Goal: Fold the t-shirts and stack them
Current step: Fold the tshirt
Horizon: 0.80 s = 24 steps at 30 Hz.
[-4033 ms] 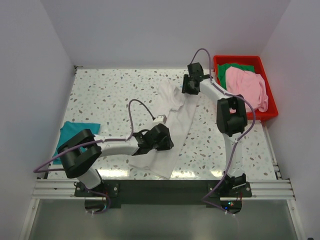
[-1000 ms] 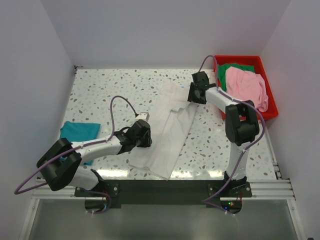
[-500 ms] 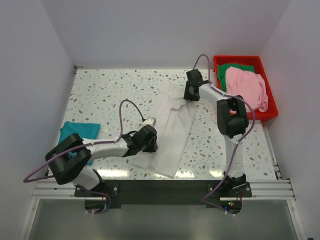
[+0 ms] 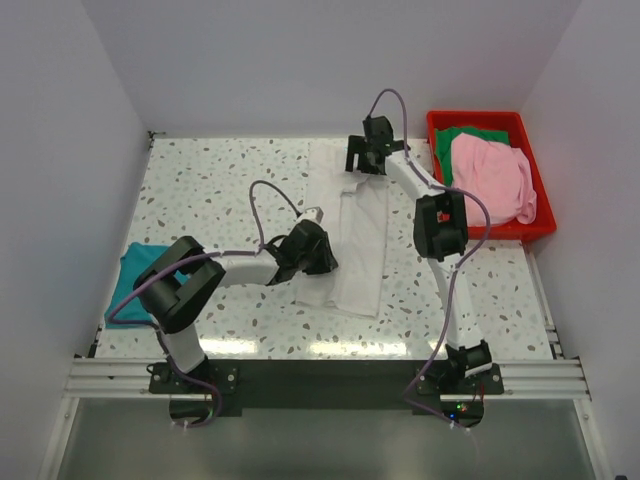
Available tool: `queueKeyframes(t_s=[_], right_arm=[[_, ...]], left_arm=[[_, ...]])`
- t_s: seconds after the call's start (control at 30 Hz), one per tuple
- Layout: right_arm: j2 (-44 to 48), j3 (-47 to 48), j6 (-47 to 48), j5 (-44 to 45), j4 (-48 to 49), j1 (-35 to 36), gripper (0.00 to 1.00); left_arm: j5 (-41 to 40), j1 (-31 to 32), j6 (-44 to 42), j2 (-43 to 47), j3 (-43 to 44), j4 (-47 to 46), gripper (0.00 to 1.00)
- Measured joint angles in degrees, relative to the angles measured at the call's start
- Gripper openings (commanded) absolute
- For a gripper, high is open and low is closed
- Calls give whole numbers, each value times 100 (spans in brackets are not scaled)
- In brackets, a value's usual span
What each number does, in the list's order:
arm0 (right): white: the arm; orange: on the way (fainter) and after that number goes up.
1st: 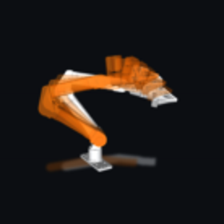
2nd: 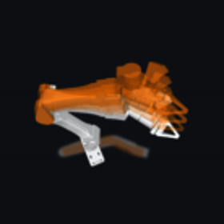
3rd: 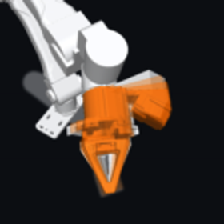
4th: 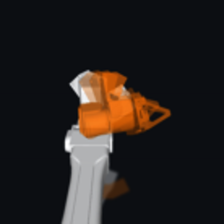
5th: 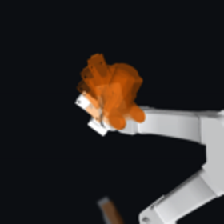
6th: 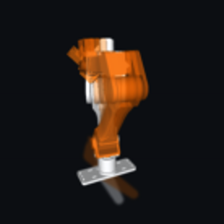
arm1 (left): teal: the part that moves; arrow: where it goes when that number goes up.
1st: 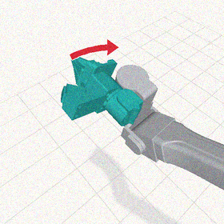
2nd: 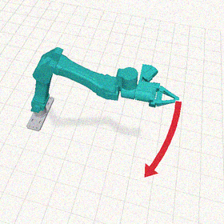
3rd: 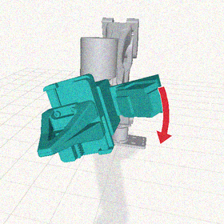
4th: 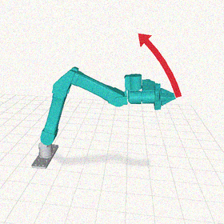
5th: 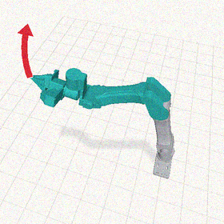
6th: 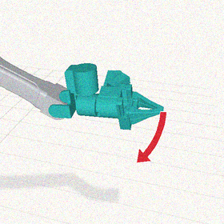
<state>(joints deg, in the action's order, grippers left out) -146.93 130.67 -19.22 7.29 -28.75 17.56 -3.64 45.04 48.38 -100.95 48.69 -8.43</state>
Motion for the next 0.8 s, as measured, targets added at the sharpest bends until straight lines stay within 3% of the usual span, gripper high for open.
queueKeyframes(t_s=[0.13,0.33,0.57,0.7,0.8], right_arm=[[26,153,155,-74,-157,-2,98],[966,-603,188,-15,-352,-28,95],[4144,-3751,-247,72,63,-9,72],[6070,-5984,-581,57,310,249,56],[6867,-7206,-866,46,330,758,53]], left_arm=[[85,-63,-212,-35,138,42,46],[-7,-63,-505,636,138,501,45],[-511,-66,-599,2094,-17,1255,42],[-433,-66,-610,2485,-638,1497,48],[-151,-66,-608,2544,-1226,1624,51]])
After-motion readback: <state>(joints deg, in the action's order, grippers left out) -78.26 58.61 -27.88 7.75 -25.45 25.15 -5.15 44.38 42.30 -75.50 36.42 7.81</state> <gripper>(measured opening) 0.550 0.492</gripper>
